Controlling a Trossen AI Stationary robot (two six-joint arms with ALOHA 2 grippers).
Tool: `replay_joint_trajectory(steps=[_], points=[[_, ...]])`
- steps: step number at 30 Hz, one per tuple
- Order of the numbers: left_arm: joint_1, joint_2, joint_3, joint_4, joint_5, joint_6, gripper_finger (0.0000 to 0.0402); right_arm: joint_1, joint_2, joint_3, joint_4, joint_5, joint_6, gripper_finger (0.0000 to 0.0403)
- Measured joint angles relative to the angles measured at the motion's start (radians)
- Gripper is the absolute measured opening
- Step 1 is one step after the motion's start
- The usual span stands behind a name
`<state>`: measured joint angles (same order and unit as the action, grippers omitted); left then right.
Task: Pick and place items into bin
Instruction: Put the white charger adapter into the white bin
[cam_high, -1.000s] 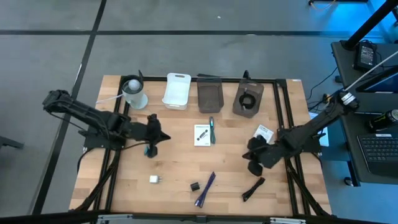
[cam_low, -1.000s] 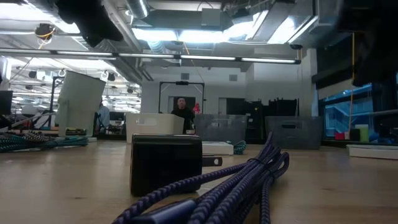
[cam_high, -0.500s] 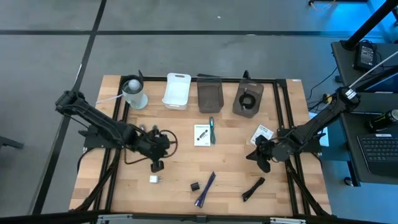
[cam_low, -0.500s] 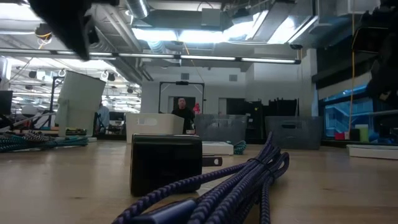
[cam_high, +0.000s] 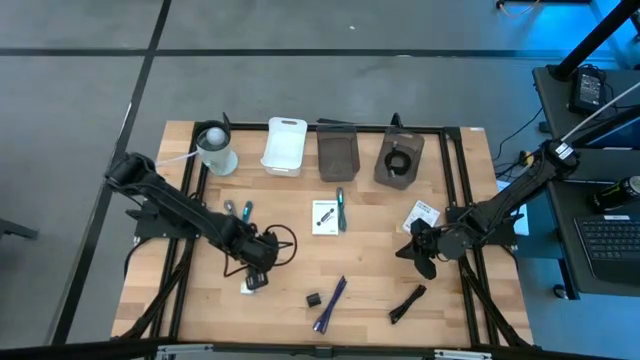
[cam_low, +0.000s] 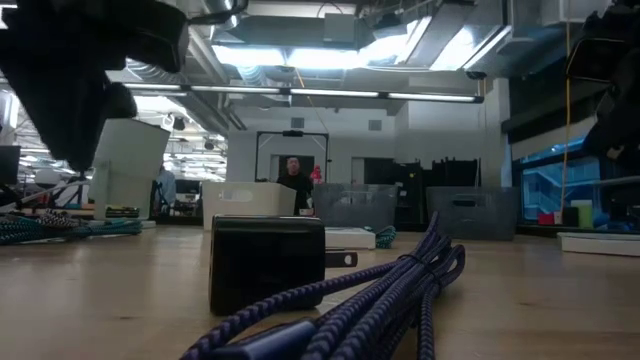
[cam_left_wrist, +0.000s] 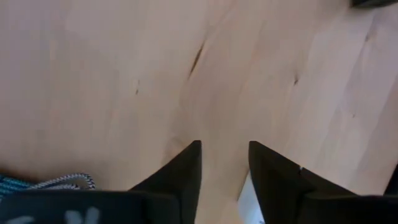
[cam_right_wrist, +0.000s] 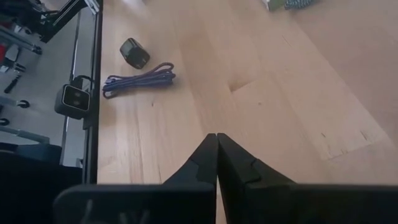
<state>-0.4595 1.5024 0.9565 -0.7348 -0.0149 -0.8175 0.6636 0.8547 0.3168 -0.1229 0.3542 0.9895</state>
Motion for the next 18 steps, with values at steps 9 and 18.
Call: replay_joint_trajectory(steps=[9,18], points=[[-0.019,0.02,0.0,-0.028,-0.004,-0.052,0.015,0.0,0.0,0.0,-0.001,0.0,-0.03,0.0008],[-0.09,0.027,0.093,-0.154,-0.052,-0.098,0.0144,0.0,0.0,0.0,-0.015,0.0,-0.03,0.0008]])
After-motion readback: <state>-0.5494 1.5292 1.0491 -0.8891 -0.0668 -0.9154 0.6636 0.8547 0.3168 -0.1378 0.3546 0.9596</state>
